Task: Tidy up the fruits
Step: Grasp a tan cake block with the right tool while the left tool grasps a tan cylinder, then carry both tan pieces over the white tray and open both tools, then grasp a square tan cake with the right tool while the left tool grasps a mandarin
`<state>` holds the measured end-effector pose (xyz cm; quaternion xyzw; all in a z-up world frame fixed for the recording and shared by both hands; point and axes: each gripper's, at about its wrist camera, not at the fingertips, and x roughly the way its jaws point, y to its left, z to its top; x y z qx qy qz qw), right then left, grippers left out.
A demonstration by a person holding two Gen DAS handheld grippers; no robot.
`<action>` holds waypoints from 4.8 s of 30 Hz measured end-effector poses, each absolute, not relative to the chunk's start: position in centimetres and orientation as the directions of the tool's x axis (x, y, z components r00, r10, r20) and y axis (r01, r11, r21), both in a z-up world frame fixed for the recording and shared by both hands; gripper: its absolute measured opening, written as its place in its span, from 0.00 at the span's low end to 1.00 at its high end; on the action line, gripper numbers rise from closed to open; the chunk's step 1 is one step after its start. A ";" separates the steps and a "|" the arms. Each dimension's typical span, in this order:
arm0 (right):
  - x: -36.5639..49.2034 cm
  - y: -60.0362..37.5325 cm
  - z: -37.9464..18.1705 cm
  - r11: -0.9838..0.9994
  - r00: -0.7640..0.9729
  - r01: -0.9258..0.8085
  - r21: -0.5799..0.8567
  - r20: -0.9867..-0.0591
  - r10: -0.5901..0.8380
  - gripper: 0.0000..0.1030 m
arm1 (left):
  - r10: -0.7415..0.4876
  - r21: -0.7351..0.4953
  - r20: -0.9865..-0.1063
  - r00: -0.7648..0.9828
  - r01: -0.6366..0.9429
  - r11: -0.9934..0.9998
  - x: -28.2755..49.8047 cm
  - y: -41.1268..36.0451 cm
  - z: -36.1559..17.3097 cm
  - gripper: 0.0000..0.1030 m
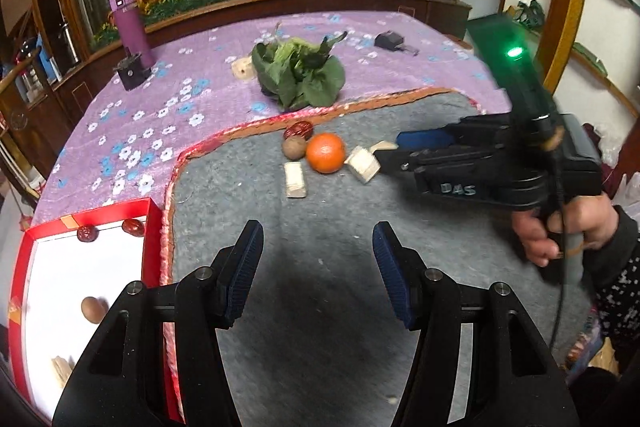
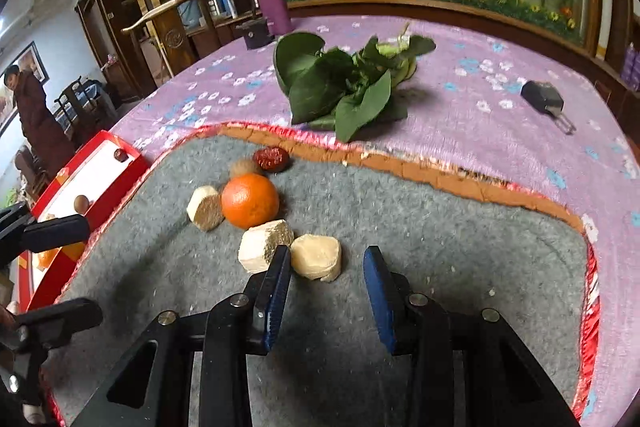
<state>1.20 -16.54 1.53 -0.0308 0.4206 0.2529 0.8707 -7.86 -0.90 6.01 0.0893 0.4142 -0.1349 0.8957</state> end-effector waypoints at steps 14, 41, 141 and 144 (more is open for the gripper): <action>1.7 -16.5 1.5 0.862 0.479 -0.462 0.211 -0.758 0.443 0.24 | -0.109 0.076 -0.814 0.570 0.292 0.953 -2.5 -0.3 3.7 0.55; 3.1 -21.1 3.0 0.827 0.481 -0.348 0.442 -0.673 0.562 0.24 | -0.129 0.054 -0.777 0.616 0.270 0.961 -2.5 -0.8 3.5 0.14; 0.2 -14.7 4.6 0.846 0.540 -0.382 0.373 -0.653 0.532 0.35 | 0.155 0.155 -0.662 0.734 -0.068 0.986 -13.1 12.3 6.2 0.63; 0.3 -16.7 3.8 0.849 0.529 -0.373 0.374 -0.666 0.526 0.35 | 0.106 0.153 -0.677 0.728 -0.001 0.988 -12.3 9.5 6.0 0.63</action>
